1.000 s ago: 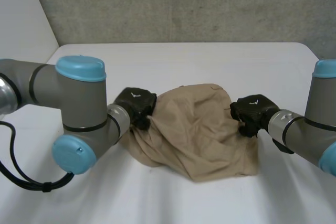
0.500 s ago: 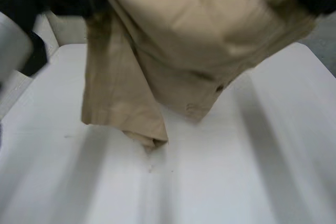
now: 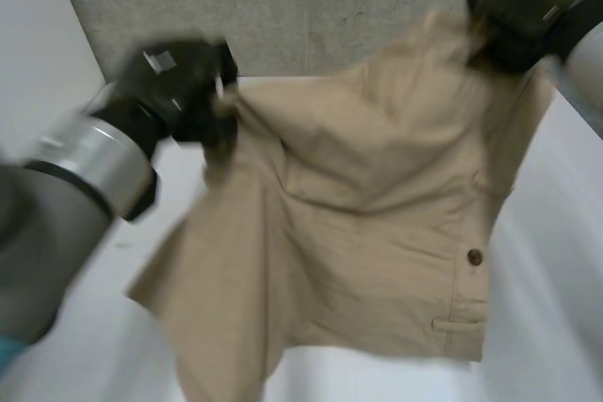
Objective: Fold the shorts.
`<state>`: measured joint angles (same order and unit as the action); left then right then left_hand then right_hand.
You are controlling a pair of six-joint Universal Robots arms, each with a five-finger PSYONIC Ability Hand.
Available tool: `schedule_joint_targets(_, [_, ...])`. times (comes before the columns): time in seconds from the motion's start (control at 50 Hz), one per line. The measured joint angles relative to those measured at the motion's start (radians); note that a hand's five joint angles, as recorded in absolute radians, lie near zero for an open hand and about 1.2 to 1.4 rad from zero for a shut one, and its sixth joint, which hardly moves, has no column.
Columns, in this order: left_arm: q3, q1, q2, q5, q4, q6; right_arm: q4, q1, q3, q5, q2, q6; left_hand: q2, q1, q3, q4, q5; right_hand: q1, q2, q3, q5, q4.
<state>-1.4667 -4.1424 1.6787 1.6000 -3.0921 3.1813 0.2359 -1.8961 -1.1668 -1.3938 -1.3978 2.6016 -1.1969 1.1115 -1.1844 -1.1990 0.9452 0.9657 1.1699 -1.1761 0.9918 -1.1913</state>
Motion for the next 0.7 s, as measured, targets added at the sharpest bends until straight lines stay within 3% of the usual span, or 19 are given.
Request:
schedule_joint_targets(0.16, [0.066, -0.034, 0.326, 0.001, -0.1, 0.004, -0.144, -0.017, 0.044, -0.043, 0.301, -0.033, 0.0, 0.0, 0.0, 0.0, 0.0, 0.0, 0.0, 0.0, 0.0, 0.0])
schedule_joint_targets(0.34, [0.236, -0.068, 0.557, 0.007, -0.328, 0.035, -0.585, -0.04, 0.098, -0.184, 0.522, -0.047, 0.002, -0.001, 0.001, 0.001, 0.0, 0.0, 0.0, 0.0, 0.0, 0.0])
schedule_joint_targets(0.36, [0.25, -0.069, 0.573, 0.007, -0.351, 0.044, -0.655, -0.045, 0.1, -0.195, 0.547, -0.055, 0.173, -0.123, 0.146, 0.155, -0.102, -0.022, -0.033, 0.034, -0.021, 0.024])
schedule_joint_targets(0.38, [0.259, -0.07, 0.586, 0.006, -0.37, 0.054, -0.702, -0.05, 0.101, -0.197, 0.567, -0.064, 0.34, -0.332, 0.33, 0.342, -0.284, -0.313, -0.329, 0.326, -0.307, 0.329])
schedule_joint_targets(0.42, [0.273, -0.071, 0.609, 0.004, -0.401, 0.084, -0.77, -0.059, 0.102, -0.188, 0.603, -0.087, 0.671, -0.693, 0.638, 0.656, -0.599, -0.494, -0.537, 0.531, -0.488, 0.513])
schedule_joint_targets(0.44, [0.275, -0.071, 0.615, 0.003, -0.41, 0.097, -0.785, -0.062, 0.101, -0.183, 0.613, -0.096, 0.77, -0.806, 0.756, 0.778, -0.715, -0.681, -0.783, 0.775, -0.741, 0.764])
schedule_joint_targets(0.48, [0.278, -0.07, 0.627, 0.001, -0.425, 0.135, -0.814, -0.071, 0.098, -0.163, 0.637, -0.121, 0.967, -0.919, 0.95, 0.972, -0.886, -0.76, -0.921, 0.928, -0.905, 0.938])
schedule_joint_targets(0.58, [0.27, -0.066, 0.627, 0.003, -0.431, 0.212, -0.813, -0.082, 0.066, -0.136, 0.625, -0.151, 0.996, -0.919, 0.975, 0.997, -0.899, -0.766, -0.952, 0.963, -0.927, 0.961])
schedule_joint_targets(0.7, [0.204, -0.07, 0.526, 0.005, -0.413, 0.241, -0.725, -0.079, -0.036, -0.127, 0.484, -0.13, 0.996, -0.919, 0.975, 0.997, -0.899, -0.766, -0.952, 0.963, -0.927, 0.961])
